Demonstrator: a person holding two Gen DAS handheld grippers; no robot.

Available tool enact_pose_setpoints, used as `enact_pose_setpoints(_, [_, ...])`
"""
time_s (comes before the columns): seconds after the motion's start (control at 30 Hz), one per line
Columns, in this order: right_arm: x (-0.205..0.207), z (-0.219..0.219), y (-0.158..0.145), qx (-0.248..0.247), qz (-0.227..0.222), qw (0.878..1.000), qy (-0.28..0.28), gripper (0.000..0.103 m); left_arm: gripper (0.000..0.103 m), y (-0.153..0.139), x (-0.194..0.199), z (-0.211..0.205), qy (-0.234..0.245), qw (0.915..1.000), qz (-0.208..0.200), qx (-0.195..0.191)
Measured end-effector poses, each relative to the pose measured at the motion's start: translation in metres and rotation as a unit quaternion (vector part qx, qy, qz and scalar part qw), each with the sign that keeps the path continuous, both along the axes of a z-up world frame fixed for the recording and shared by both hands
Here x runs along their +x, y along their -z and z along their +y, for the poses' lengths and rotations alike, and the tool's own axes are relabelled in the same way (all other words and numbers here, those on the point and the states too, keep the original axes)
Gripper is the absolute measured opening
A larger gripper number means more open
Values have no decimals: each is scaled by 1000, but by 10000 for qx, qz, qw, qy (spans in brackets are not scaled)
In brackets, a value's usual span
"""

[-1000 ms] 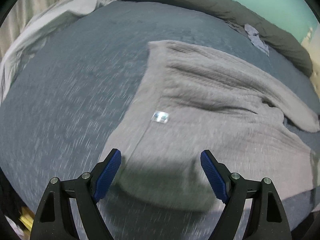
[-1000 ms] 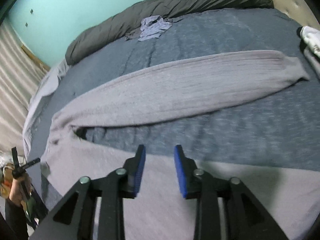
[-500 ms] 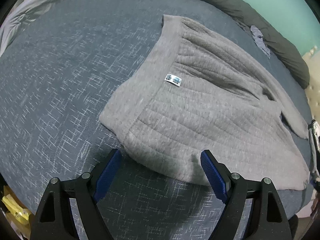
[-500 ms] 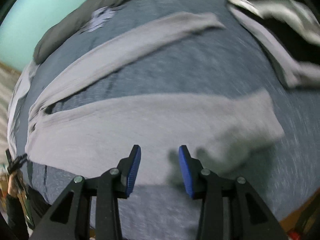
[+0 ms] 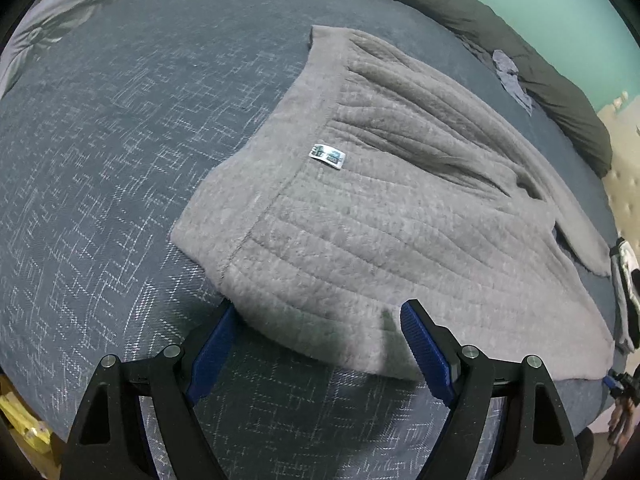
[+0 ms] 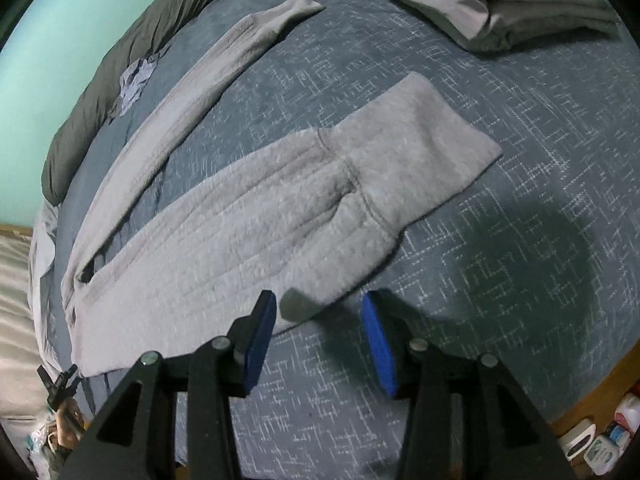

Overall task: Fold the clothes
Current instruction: 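Move both tools back over the folded sweater and inspect it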

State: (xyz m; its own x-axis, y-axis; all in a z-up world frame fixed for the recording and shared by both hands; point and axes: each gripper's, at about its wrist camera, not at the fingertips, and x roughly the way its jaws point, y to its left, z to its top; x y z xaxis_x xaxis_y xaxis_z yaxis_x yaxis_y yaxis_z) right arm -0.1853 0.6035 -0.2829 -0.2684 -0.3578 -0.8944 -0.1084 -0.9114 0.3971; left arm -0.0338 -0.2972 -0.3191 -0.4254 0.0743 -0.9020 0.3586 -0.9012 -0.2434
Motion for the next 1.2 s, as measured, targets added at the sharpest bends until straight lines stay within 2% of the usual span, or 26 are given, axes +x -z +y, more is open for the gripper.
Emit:
enact_pose_setpoints(0.13, [-4, -2, 2, -20, 11, 10000, 27, 46, 83, 3, 1, -5, -46, 9999, 30, 119])
enact_pose_setpoints(0.23, [-8, -4, 6, 26, 21, 10000, 58, 46, 77, 4, 2, -10, -167, 9995, 84, 247])
enact_pose_setpoints(0.3, [-9, -6, 8, 90, 53, 9999, 43, 45, 67, 4, 4, -14, -227, 9992, 117, 299])
enact_pose_setpoints(0.37, [-9, -8, 7, 218, 93, 9997, -6, 29, 54, 3, 5, -17, -247, 9991, 130, 304])
enact_pose_setpoints(0.4, [-9, -8, 6, 290, 107, 9995, -33, 27, 50, 3, 6, -18, -251, 9991, 134, 300])
enact_pose_setpoints(0.47, [-8, -8, 5, 332, 154, 9993, -72, 16, 32, 1, 8, -22, -266, 9991, 161, 293])
enact_pose_setpoints(0.53, [-8, -8, 2, 358, 214, 9991, -109, 10, 21, -2, 10, -24, -272, 9990, 201, 283])
enact_pose_setpoints(0.63, [-7, -11, -4, 451, 296, 9984, -180, 7, 12, -6, 10, -24, -221, 9991, 240, 288])
enact_pose_setpoints(0.8, [-8, -14, -12, 482, 363, 9979, -227, 6, 11, -6, 9, -19, -154, 9992, 161, 317])
enact_pose_setpoints(0.87, [-9, -16, -14, 491, 387, 9977, -245, 6, 15, -3, 10, -20, -227, 9991, 36, 356])
enact_pose_setpoints(0.9, [-8, -15, -14, 483, 384, 9978, -247, 6, 18, -1, 12, -21, -266, 9989, -20, 397])
enact_pose_setpoints(0.97, [-7, -14, -12, 481, 361, 9979, -253, 6, 39, 3, 13, -21, -269, 9980, -91, 557])
enact_pose_setpoints(1.03, [-5, -14, -8, 481, 327, 9980, -256, 6, 49, 5, 13, -17, -193, 9977, -88, 645])
enact_pose_setpoints(1.2, [-4, -12, -2, 444, 290, 9983, -235, 6, 54, 9, 7, -13, -246, 9973, -53, 684])
